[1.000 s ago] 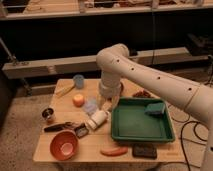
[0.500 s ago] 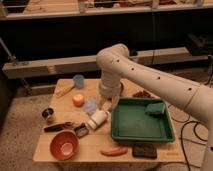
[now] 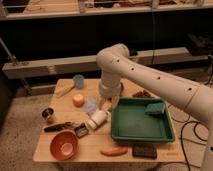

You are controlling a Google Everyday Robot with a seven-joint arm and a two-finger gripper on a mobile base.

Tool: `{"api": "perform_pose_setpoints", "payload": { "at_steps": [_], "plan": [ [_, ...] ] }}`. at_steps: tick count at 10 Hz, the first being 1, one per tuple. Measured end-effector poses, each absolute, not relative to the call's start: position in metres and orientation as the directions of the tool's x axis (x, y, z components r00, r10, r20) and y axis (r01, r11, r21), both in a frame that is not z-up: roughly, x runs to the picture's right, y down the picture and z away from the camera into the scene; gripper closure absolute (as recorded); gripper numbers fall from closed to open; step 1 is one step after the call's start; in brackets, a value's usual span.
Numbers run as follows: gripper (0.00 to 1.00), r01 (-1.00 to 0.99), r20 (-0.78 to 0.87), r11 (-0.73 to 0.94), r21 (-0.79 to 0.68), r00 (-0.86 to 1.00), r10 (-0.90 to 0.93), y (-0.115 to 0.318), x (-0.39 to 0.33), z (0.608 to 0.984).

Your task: Place banana in tray

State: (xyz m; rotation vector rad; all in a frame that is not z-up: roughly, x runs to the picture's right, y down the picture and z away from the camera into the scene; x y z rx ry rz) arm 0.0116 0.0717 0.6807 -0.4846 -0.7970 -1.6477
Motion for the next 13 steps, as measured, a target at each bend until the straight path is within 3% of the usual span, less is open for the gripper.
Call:
{"api": "perform_pose_setpoints", "payload": {
  "at_steps": [11,13],
  "plan": [
    [0.50,0.985,0.701,-0.046,0.165,-0.150,-0.698,0.070,0.011,0.680],
    [0.50,0.991,0.682,-0.069,0.119,-0.132,-0.719,0.050,0.001,0.677]
  ]
}}
